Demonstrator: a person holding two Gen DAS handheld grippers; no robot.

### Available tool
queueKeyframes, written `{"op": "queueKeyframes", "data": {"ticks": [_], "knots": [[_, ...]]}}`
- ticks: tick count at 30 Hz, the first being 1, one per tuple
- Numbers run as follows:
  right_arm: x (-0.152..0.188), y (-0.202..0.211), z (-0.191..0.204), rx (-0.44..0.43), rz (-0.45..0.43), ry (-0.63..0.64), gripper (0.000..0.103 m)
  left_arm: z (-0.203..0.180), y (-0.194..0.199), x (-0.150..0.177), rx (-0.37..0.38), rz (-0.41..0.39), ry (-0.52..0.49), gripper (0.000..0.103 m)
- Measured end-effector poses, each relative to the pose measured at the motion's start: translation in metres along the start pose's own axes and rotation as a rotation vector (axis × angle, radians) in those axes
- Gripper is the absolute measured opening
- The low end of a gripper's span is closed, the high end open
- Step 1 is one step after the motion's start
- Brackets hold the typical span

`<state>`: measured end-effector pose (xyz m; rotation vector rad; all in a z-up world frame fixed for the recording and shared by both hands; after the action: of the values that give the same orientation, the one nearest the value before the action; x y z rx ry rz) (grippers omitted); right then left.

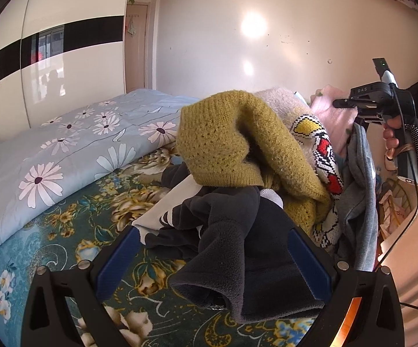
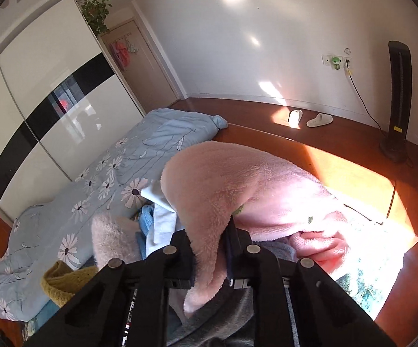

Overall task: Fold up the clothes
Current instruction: 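Grasp the pink fleece garment on top of the pile with the right gripper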

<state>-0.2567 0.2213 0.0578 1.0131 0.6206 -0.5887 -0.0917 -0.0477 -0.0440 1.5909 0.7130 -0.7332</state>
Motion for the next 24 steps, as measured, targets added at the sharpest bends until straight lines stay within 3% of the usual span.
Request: {"op": "queueKeyframes", "data": {"ticks": [5,10,14,17,19,22,24], "knots": [[-0.015,0.031,0.025,-0.086,-0.043,0.022,0.005,0.000,0.012,-0.006,0.027,-0.017,0.024,0.103],[-0.011,0.035,0.032,-0.016,-0.014,0.083,0.005,-0.001,0.019,-0.004,0.039,-0.017,0.029,0.103],[0.002,0.024,0.017,-0.020,0.032,0.022,0.008,-0.002,0.015,0.002,0.054,0.005,0.036,0.103],[0.008,0.023,0.002,-0.002,0.019,-0.019,0.022,-0.003,0.011,0.007,0.056,0.019,0.027,0.103],[0.013,0.025,-0.002,-0.035,0.026,-0.048,0.052,-0.003,0.010,0.009,0.055,0.024,0.024,0.103],[0.021,0.030,-0.002,-0.081,0.015,-0.059,0.052,-0.002,0.005,0.012,0.064,0.033,0.040,0.103],[0.029,0.021,-0.001,-0.063,0.061,-0.061,0.052,-0.001,0.001,0.014,0.072,0.047,0.061,0.103]]}}
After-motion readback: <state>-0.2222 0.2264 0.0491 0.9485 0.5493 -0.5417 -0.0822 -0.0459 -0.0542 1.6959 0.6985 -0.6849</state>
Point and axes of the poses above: each gripper's, at about its wrist camera, not at the fingertips, and y roughly against the way its jaws point, z to its left, x to its underside, the point moved 7 cm from there along -y, roughly the way its jaws point, and after that the axes turned 1 degree about y, right-handed, at the moved point
